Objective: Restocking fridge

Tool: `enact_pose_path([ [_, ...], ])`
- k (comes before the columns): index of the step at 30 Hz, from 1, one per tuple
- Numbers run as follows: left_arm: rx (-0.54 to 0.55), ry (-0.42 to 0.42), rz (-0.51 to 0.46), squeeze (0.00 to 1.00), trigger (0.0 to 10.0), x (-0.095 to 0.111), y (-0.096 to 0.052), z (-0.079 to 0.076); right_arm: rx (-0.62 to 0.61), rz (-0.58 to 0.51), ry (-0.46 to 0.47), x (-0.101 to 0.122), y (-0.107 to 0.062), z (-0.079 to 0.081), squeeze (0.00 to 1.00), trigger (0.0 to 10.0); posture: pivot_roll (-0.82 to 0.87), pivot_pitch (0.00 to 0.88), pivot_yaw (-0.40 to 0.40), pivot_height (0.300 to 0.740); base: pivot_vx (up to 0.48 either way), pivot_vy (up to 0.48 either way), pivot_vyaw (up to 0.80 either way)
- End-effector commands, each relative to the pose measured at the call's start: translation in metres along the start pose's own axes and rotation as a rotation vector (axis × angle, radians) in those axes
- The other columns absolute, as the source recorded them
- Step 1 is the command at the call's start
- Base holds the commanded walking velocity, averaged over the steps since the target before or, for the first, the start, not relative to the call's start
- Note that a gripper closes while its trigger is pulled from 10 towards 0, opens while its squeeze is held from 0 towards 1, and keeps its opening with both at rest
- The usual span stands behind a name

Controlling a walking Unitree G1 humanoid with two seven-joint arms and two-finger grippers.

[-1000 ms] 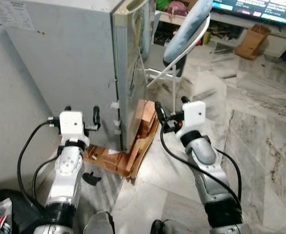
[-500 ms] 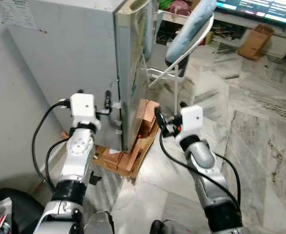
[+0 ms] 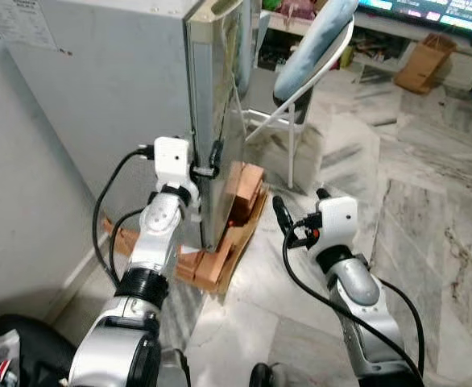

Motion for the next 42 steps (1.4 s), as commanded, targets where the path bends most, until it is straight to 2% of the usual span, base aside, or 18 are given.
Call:
enact_pose_path([
  [1, -0.035, -0.004, -0.006, 0.0, 10.0, 0.003, 0.005, -0.009, -0.017, 0.001, 0.007, 0.002, -0.004, -0.003, 0.0, 10.0, 0.01, 0.101, -0.027, 0.74, 0.0, 0.0, 0.0],
  [6, -0.05, -0.006, -0.001, 0.0, 10.0, 0.003, 0.011, -0.015, -0.015, -0.012, 0.016, 0.007, -0.007, 0.0, 0.0, 10.0, -0.01, 0.113, -0.017, 0.74, 0.0, 0.0, 0.0],
  [9, -0.052, -0.004, 0.003, 0.0, 10.0, 0.004, 0.014, -0.016, -0.019, -0.005, 0.03, 0.007, -0.009, 0.0, 0.0, 10.0, -0.02, 0.117, -0.015, 0.74, 0.0, 0.0, -0.8],
  [16, -0.015, 0.008, 0.003, 0.0, 10.0, 0.005, 0.018, -0.01, -0.018, -0.004, 0.028, 0.007, -0.015, 0.0, 0.0, 10.0, -0.02, 0.132, -0.011, 0.74, 0.0, 0.0, -0.11],
  [21, 0.046, 0.039, 0.001, 0.0, 10.0, 0.006, 0.018, 0.002, -0.012, -0.002, 0.027, 0.007, -0.016, 0.002, 0.0, 10.0, -0.03, 0.137, -0.013, 0.74, 0.0, 0.0, 0.0],
  [26, 0.147, 0.08, -0.002, 0.0, 10.0, 0.007, 0.017, 0.02, -0.009, 0.01, 0.021, 0.006, -0.019, 0.001, 0.0, 10.0, -0.03, 0.144, -0.015, 0.74, 0.0, 0.0, 0.0],
  [30, 0.143, 0.081, 0.005, 0.0, 10.0, 0.005, 0.017, 0.02, -0.006, 0.012, 0.021, 0.006, -0.019, 0.002, 0.0, 10.0, -0.03, 0.145, -0.017, 0.74, 0.0, 0.0, 0.0],
  [36, 0.108, 0.102, 0.024, 0.0, 10.0, 0.006, 0.025, 0.009, -0.005, 0.017, 0.014, 0.007, -0.02, 0.0, 0.0, 10.0, -0.04, 0.15, -0.018, 0.74, 0.0, 0.0, 0.0],
  [41, 0.121, 0.118, 0.029, 0.0, 10.0, 0.01, 0.028, 0.01, -0.009, 0.018, 0.011, 0.007, -0.021, -0.001, 0.0, 10.0, -0.05, 0.152, -0.015, 0.74, 0.0, 0.0, 0.0],
  [42, 0.143, 0.133, 0.03, 0.0, 10.0, 0.012, 0.03, 0.014, -0.011, 0.019, 0.01, 0.008, -0.022, -0.002, 0.0, 10.0, -0.05, 0.155, -0.013, 0.74, 0.0, 0.0, 0.0],
])
Point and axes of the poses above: a point about 5 cm out from each wrist's last joint towards the gripper, its own y axis pointing out of the wrist towards the gripper, its own x axis along the axis of the wrist's last joint, z = x × y, the point moved 6 cm from there along y, pointing out of the wrist towards the gripper, and after that the axes turned 2 degrees about -y, right-handed, at the moved point
